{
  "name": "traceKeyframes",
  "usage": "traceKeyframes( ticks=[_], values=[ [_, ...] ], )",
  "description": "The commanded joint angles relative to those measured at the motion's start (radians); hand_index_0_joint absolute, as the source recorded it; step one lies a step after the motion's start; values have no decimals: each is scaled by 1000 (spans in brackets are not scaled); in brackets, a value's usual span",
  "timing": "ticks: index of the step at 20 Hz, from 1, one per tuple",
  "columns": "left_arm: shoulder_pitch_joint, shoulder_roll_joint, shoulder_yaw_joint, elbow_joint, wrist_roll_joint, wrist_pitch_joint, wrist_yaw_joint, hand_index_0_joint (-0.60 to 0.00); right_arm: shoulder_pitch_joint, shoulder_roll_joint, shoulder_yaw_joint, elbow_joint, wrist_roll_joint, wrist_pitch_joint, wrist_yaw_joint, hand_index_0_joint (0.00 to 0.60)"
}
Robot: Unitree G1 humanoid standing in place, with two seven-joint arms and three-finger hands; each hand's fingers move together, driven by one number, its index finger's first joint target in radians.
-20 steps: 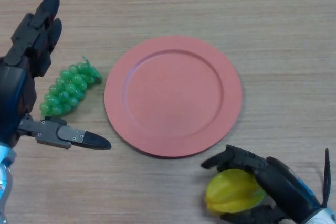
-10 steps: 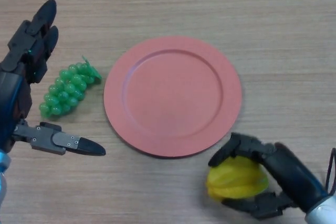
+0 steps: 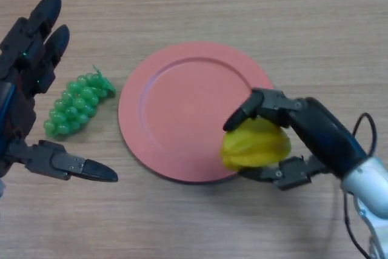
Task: Pick up the yellow starfruit and place it on the plate
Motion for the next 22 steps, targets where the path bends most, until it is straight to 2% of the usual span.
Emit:
traceKeyframes(
  ticks=[1, 2, 3, 8, 9, 10, 11, 12, 13, 14, 15, 16, 20, 22],
  values=[
    [-15, 21, 66, -69, -73, -72, 36, 0, -116, 9, 6, 72, -14, -229, -66, 600],
    [-14, 20, 66, -75, -77, -67, 40, 0, -141, 10, 10, 120, -44, -269, -80, 600],
    [-17, 19, 59, -75, -79, -60, 47, 0, -215, 11, -5, 258, -191, -436, -173, 600],
    [-40, 13, 8, -63, -49, -50, 72, 0, -337, 11, 48, 435, -220, -462, -272, 600],
    [-46, 11, -6, -60, -33, -60, 77, 0, -388, 11, 27, 543, -412, -540, -371, 600],
    [-51, 10, -10, -55, -29, -65, 79, 0, -407, 11, 14, 574, -492, -543, -402, 600],
    [-47, 5, -16, -47, -24, -84, 79, 0, -385, 11, 7, 556, -428, -474, -346, 550],
    [-46, 4, -17, -46, -23, -85, 79, 0, -380, 11, 9, 551, -419, -464, -343, 450],
    [-46, 4, -19, -45, -22, -86, 80, 0, -369, 11, 17, 533, -379, -426, -332, 300],
    [-47, 4, -20, -45, -22, -86, 81, 0, -361, 11, 23, 520, -349, -396, -327, 200],
    [-49, 3, -25, -34, -2, -108, 89, 0, -359, 11, 49, 492, -262, -328, -301, 56],
    [-50, 3, -27, -26, 13, -127, 94, 0, -362, 11, 63, 479, -221, -297, -287, 0],
    [-51, -2, -45, 7, 73, -178, 110, 0, -400, 11, 85, 516, -204, -309, -284, 0],
    [-57, 0, -50, 11, 70, -170, 108, 0, -398, 11, 64, 496, -152, -302, -257, 0]
  ],
)
